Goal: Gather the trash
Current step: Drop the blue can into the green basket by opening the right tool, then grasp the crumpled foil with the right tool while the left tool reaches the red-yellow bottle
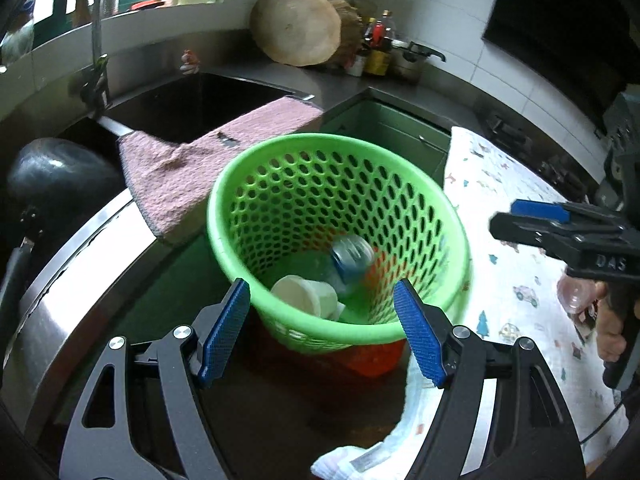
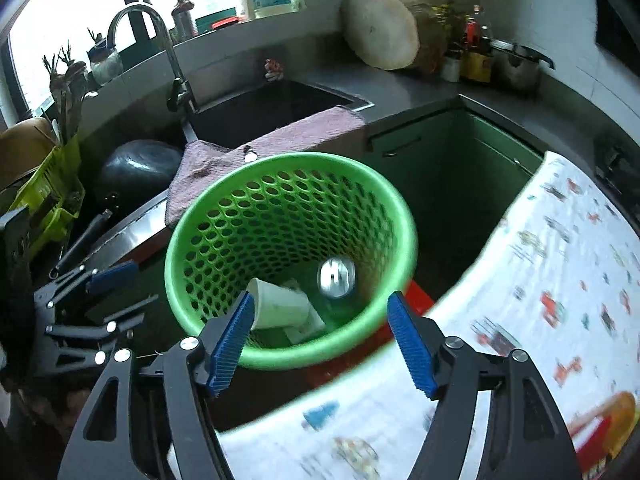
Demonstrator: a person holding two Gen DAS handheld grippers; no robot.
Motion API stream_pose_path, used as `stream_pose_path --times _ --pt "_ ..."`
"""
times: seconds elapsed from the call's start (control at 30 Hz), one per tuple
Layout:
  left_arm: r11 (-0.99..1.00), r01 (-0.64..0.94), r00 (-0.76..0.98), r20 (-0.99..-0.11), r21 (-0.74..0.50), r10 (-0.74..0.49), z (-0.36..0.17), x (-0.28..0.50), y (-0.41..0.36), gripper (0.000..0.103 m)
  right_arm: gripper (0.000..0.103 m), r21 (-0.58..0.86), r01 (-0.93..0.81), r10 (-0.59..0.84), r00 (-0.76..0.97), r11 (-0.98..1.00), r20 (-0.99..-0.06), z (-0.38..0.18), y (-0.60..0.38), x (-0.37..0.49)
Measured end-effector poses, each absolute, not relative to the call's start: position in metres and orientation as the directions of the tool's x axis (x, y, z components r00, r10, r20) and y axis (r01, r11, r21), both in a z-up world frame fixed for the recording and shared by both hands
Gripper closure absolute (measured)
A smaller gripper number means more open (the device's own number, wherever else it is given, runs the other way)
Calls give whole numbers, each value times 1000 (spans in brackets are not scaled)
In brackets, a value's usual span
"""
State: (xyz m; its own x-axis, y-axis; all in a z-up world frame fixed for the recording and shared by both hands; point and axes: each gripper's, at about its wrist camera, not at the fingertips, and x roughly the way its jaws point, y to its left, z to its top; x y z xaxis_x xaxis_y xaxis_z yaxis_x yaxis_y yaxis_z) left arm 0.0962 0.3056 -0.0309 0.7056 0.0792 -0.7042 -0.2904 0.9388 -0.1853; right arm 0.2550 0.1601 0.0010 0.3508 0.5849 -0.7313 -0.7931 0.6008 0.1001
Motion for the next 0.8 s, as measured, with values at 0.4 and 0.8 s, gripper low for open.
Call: stream_pose_path --times 0.4,0.8 --pt "974 -152 739 -674 -170 -3 -12 108 239 25 31 109 -684 534 449 721 -717 17 28 242" --pt "985 -40 748 -658 -166 -80 0 123 176 23 31 206 -488 459 483 848 -746 3 -108 251"
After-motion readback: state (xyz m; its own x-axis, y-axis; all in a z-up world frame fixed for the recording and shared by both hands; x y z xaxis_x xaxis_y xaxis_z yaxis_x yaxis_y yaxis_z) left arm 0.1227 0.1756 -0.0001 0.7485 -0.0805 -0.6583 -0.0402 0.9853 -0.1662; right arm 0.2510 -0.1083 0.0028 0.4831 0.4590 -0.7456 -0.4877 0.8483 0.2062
